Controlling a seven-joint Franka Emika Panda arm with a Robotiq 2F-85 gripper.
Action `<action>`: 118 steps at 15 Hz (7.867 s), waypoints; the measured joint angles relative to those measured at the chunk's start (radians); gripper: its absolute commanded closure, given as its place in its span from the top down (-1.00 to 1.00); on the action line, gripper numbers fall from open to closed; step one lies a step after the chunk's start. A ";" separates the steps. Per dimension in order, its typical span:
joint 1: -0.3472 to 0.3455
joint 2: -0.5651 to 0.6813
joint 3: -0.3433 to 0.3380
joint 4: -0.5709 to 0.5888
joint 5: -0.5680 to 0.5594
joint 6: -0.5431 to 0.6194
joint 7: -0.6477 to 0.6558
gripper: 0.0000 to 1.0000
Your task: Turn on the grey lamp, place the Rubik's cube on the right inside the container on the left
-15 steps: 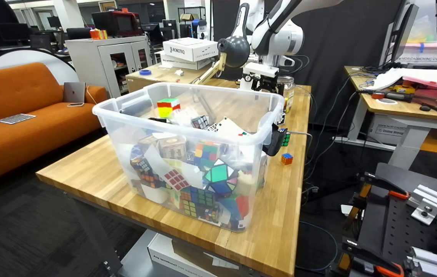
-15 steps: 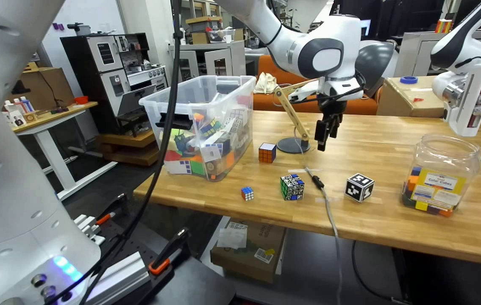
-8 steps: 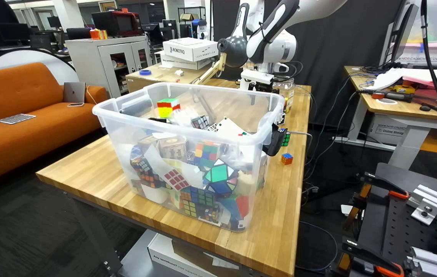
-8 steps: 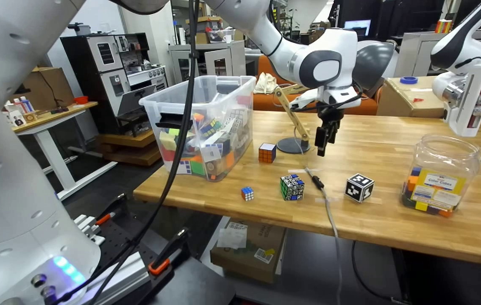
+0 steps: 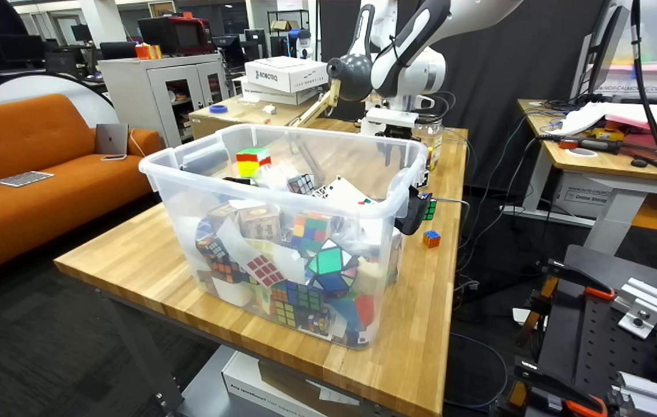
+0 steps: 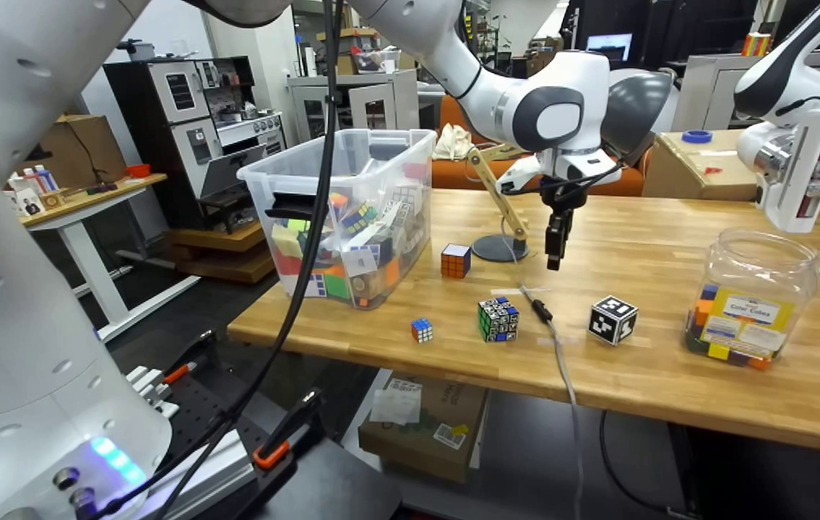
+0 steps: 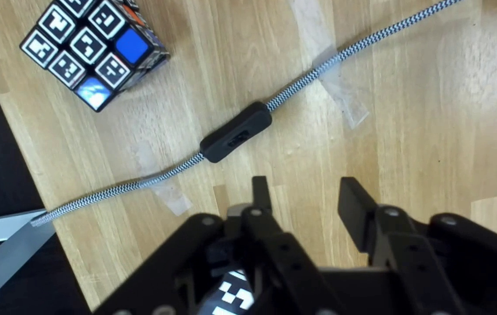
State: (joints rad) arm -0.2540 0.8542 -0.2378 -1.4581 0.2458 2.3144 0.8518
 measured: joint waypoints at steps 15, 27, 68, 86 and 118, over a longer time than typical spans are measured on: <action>-0.013 0.017 0.000 0.026 0.000 -0.037 -0.033 -0.99; -0.008 0.121 0.000 0.064 0.000 -0.044 -0.031 -0.99; 0.016 0.177 -0.009 0.207 -0.061 -0.113 0.033 -0.99; 0.026 -0.357 -0.010 -0.384 0.028 -0.088 0.094 -0.72; -0.004 -0.096 -0.016 -0.222 0.138 -0.207 0.507 1.00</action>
State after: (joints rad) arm -0.2582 0.7585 -0.2534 -1.6806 0.3836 2.1070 1.3591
